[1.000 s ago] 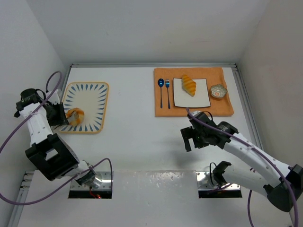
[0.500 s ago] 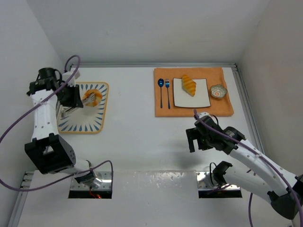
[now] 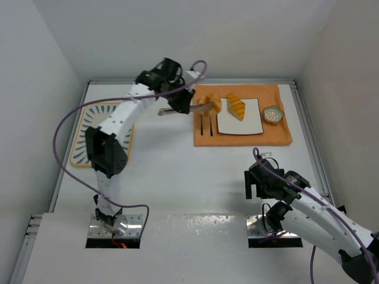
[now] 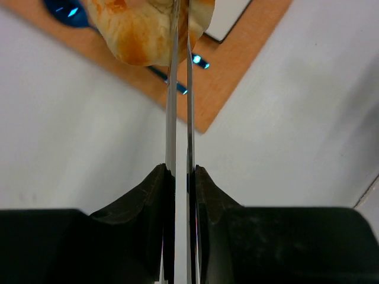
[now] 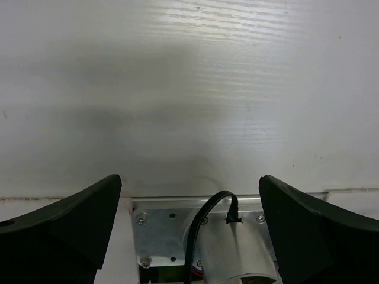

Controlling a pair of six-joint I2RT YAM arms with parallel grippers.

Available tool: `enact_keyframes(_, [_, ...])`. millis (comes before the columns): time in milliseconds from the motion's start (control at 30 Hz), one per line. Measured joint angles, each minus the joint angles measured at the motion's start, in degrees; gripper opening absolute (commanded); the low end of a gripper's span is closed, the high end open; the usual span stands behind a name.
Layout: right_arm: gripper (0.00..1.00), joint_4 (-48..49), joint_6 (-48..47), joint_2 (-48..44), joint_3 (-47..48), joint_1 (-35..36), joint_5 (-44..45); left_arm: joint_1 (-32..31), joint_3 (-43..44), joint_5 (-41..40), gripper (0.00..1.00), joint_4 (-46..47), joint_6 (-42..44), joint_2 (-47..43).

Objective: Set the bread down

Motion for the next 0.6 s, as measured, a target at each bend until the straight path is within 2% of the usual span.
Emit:
enact_keyframes(200, [1.00, -2.12, 0.63, -1.36, -0.83, -0.28, 2.23, -10.97, 6.64, -2.89, 0.00, 3.15, -0.22, 13.97])
enact_keyframes(367, [1.00, -2.93, 0.55, -0.79, -0.81, -0.59, 3.65, -13.68, 7.10, -6.32, 0.00, 4.81, -0.55, 18.12])
enact_keyframes(500, [1.00, -3.45, -0.66, 0.00, -0.72, -0.59, 4.48, -13.73, 7.15, -7.28, 0.22, 5.49, -0.63, 18.10])
enact_keyframes(600, [1.00, -3.39, -1.57, 0.85, -0.09, -0.59, 4.76, -13.75, 7.13, -7.52, 0.34, 5.55, -0.74, 17.97])
